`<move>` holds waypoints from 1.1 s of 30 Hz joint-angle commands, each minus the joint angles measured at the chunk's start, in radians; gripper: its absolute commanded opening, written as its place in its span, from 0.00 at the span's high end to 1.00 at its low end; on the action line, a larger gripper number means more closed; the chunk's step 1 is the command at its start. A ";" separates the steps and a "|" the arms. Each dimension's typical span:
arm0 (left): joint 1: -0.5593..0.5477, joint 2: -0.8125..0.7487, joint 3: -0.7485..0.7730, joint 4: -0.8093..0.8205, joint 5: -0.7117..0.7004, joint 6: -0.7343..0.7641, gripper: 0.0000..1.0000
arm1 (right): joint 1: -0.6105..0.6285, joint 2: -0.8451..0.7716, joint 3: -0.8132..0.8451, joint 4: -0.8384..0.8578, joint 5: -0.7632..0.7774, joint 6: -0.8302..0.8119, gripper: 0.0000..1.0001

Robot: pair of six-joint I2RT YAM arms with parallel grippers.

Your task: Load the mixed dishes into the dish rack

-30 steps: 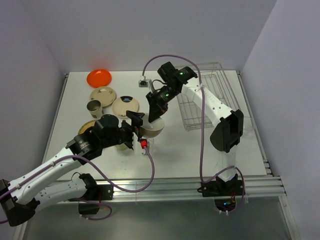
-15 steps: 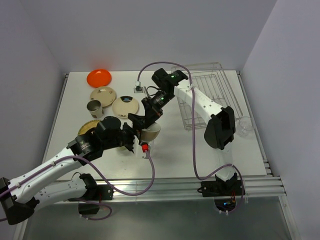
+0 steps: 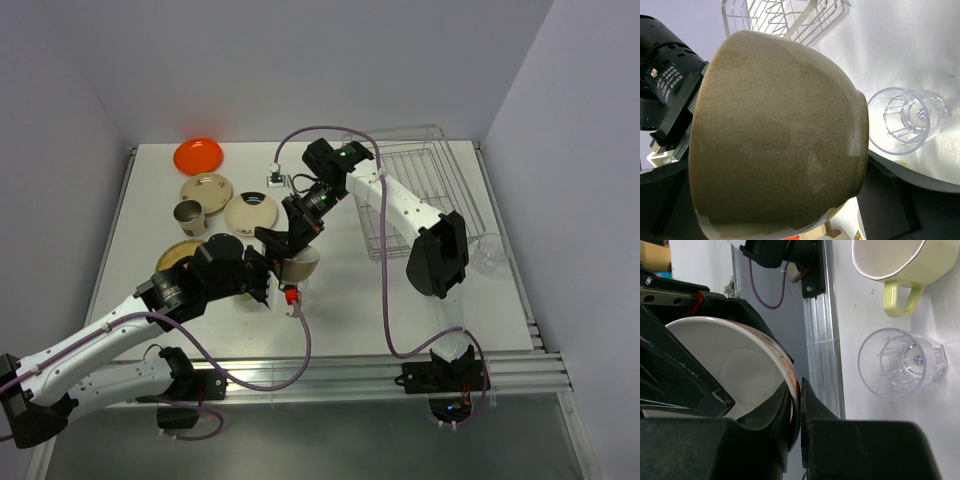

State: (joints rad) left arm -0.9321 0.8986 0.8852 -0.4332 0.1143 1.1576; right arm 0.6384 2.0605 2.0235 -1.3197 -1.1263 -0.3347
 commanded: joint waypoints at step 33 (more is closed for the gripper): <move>-0.017 0.037 0.012 -0.013 -0.039 -0.048 0.16 | 0.027 -0.048 0.003 -0.023 0.022 0.019 1.00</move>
State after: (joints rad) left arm -0.9455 0.9348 0.8852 -0.4496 0.0883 1.1210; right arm 0.6540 2.0605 2.0212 -1.3197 -1.0618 -0.3351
